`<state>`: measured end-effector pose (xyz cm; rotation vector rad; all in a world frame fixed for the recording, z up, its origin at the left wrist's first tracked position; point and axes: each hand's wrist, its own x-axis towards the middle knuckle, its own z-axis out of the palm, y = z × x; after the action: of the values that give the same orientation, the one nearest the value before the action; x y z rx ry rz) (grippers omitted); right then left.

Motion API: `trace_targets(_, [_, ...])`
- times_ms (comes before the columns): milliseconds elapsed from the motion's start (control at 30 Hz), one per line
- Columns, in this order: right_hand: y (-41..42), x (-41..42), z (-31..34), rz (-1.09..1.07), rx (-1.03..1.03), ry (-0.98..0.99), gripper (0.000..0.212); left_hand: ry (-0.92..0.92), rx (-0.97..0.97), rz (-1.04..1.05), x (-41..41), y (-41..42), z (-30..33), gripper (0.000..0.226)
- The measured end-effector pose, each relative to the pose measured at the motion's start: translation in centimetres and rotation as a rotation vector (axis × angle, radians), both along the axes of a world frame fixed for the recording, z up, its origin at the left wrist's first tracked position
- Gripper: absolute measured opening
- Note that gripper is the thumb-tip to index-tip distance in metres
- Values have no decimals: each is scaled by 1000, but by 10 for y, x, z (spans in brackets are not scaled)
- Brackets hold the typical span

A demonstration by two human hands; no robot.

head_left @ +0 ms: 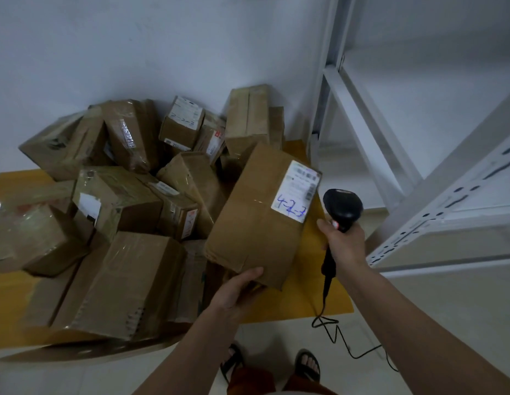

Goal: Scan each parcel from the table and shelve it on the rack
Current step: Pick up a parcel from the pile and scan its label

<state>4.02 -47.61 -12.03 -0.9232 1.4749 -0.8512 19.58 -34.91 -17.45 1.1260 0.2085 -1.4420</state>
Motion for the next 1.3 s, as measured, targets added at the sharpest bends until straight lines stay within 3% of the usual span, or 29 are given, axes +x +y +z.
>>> trace_targets(167, [-2, 10, 5, 17, 135, -209, 45, 51, -156, 47, -1, -3, 12, 71])
trace_targets(300, [1, 21, 17, 207, 140, -314, 65, 30, -219, -15, 2, -6, 19, 103])
trace_targets(500, [-4, 30, 41, 404, 32, -335, 58, 64, -301, -90, 13, -8, 34, 103])
trace_targets(633, [-12, 35, 54, 410, -10, -317, 55, -77, -236, -182, 35, -10, 54, 100])
trace_targets(800, [-25, 24, 59, 448, -29, -298, 79, -300, -283, -279, 101, 7, 73, 109])
trace_targets(900, [-27, 19, 60, 580, -19, -268, 72, -389, -297, -374, 126, 2, 93, 102])
trace_targets(1000, [-22, 25, 63, 693, -38, -199, 62, -357, -329, -441, 129, -11, 111, 91])
trace_targets(1100, [-23, 31, 66, 666, -53, -159, 64, -368, -288, -443, 131, -20, 117, 86])
trace_targets(1233, [-23, 39, 75, 579, -183, -110, 53, -448, -256, -411, 140, -25, 112, 48])
trace_targets(1300, [-19, 44, 85, 578, -265, -71, 49, -496, -256, -404, 144, -28, 112, 53])
